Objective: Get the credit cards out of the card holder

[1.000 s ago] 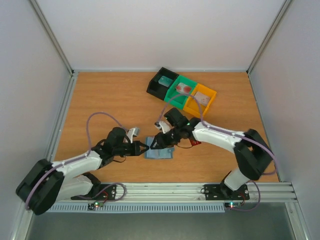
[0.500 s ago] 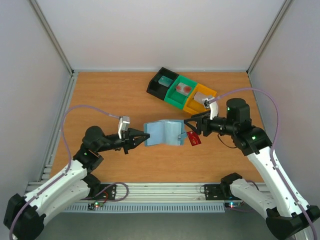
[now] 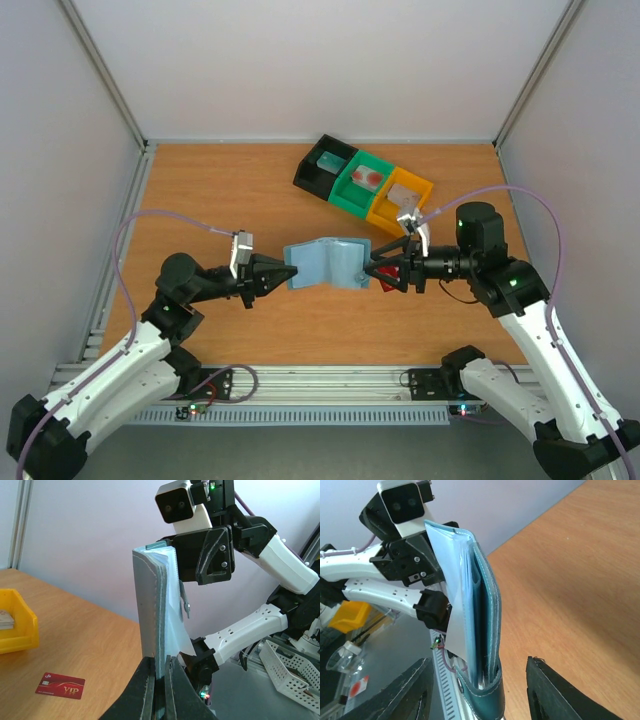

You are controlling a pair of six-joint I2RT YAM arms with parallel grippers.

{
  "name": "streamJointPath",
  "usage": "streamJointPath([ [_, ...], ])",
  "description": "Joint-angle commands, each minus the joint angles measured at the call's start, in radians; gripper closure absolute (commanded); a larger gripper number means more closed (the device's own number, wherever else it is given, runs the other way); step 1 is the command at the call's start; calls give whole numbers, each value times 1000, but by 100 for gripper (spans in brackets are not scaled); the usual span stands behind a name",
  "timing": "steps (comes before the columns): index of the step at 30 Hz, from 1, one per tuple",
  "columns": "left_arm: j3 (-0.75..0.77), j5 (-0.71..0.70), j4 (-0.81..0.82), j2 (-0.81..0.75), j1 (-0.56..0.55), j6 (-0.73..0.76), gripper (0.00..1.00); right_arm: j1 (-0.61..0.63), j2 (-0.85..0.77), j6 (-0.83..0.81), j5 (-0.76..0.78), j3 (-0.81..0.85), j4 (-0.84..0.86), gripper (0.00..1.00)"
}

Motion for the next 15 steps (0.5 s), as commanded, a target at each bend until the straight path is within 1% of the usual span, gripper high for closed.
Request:
streamJointPath([
  [1,40,13,71,-8,5,38,100,-3,22,-7,-47,17,0,48],
  [4,40,17,68,-17,5,32,100,-4,17,-9,-33,22,20,48],
  [5,41,19,68,-20,5,31,100,-3,18,-5,-15,23,25,50],
  [6,41,22,69,-20,5,31,100,-3,21,5,0,23,30,56],
  [7,41,21,68,-20,5,32,100,-3,27,12,8,23,34,64],
  [8,41,21,68,-18,5,33,100,-3,32,15,3,23,39,69],
  [10,40,19,71,-16,5,34,100,-3,37,21,-9,19,50,70],
  [15,39,22,74,-14,5,32,100,-2,55,32,0,9,55,70],
])
